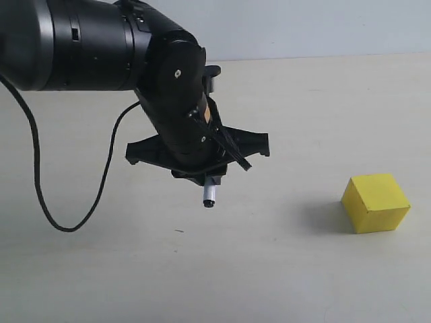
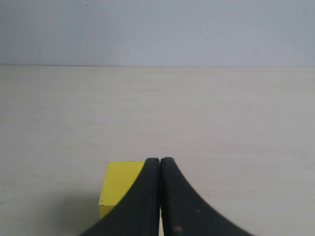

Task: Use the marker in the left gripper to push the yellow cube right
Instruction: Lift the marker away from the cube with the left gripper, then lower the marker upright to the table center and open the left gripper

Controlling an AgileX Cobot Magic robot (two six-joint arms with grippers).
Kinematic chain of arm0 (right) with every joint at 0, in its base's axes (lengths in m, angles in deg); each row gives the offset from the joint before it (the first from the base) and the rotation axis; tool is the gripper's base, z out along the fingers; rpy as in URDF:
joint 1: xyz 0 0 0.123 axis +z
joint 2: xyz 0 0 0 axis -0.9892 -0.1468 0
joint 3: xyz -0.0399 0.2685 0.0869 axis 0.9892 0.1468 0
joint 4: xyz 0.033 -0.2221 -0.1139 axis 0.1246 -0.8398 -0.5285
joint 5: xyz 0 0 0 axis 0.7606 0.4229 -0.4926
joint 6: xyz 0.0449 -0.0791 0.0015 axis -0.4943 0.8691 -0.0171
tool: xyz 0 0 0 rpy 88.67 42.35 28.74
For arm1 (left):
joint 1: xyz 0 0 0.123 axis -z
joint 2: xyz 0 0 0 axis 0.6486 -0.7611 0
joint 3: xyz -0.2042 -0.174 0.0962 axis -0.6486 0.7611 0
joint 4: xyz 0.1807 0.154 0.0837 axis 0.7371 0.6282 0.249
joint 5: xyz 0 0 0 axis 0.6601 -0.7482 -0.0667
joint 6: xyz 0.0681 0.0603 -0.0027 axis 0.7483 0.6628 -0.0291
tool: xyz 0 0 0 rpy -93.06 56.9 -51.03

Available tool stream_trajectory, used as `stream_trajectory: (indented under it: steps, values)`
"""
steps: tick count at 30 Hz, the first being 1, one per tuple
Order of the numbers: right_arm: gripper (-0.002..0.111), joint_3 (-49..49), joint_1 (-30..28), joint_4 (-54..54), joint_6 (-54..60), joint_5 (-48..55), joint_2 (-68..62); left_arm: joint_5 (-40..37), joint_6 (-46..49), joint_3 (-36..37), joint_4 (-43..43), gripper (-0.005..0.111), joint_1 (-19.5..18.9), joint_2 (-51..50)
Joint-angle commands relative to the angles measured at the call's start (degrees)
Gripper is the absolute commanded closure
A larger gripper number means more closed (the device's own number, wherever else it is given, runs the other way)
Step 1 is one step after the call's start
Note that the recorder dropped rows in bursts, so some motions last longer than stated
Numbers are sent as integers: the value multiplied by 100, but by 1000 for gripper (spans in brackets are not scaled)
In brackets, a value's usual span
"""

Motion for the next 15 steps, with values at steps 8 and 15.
stream_trajectory:
  steps: [8, 15]
  values:
    - [108, 24, -34, 18, 6, -61, 21, 520, -506, 19, -118, 107, 35, -606]
    - [108, 24, -34, 18, 6, -61, 21, 469, -238, 19, -231, 107, -165, -1024]
